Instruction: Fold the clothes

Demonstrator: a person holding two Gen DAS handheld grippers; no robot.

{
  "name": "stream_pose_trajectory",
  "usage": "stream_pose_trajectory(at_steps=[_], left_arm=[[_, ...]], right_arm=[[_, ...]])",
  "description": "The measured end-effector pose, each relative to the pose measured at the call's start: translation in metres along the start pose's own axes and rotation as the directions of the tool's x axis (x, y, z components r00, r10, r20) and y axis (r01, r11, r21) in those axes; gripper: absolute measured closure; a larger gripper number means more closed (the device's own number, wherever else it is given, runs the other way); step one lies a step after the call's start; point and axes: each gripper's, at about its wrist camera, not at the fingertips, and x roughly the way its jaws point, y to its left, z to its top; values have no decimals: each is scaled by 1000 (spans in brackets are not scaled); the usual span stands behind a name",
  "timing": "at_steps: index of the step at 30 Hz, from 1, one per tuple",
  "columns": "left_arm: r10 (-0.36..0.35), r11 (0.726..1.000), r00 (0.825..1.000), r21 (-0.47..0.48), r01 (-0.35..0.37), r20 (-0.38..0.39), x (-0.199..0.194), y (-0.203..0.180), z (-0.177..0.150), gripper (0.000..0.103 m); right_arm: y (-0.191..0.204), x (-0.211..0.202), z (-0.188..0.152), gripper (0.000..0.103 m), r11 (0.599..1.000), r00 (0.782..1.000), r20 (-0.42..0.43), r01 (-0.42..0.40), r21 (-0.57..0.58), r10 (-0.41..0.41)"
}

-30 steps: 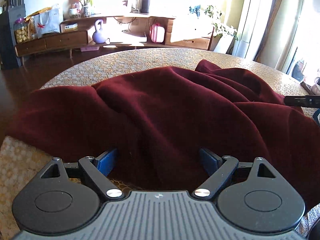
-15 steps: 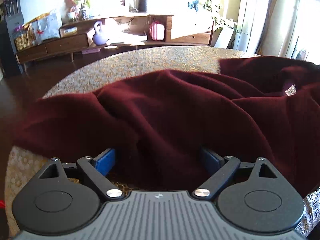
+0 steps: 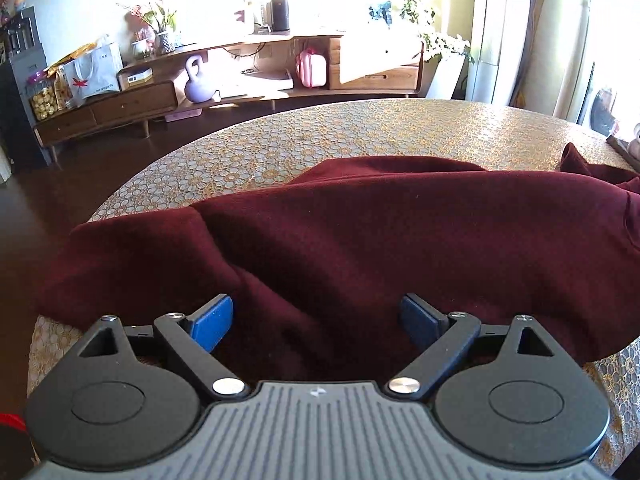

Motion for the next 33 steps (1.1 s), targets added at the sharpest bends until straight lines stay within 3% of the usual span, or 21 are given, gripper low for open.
stream_pose_trajectory(at_steps=[7,13,16,18,22,29,31,33], left_arm=[[-35,999,999,16,36,-12,-5,7,-14,12],[-107,984,994,141,108,-14,-19,-4,-34,12],[-135,967,991,214,135,-16,-25,-17,-46,12],[-148,956,989,253,148,-18,-25,-27,-50,12],[-167,935,986,317,161,-8,-21,-46,-51,12],[-140,922,989,369,115,41,-8,-65,-49,12],[-130,922,990,373,102,51,-6,-67,-46,12],[-123,923,990,373,88,71,-9,-67,-45,12]], right_arm=[[48,-70,0,0,977,983,93,-144,-154,160],[125,-128,-31,0,869,904,63,-383,-313,422],[168,-142,-55,0,793,860,-2,-472,-386,511],[197,-145,-68,0,754,847,-43,-494,-433,530],[235,-140,-82,0,728,845,-83,-501,-468,529],[273,-123,-94,0,744,917,-46,-351,-568,397],[278,-118,-89,0,760,930,-31,-318,-567,366],[271,-115,-72,0,789,923,-38,-349,-505,384]])
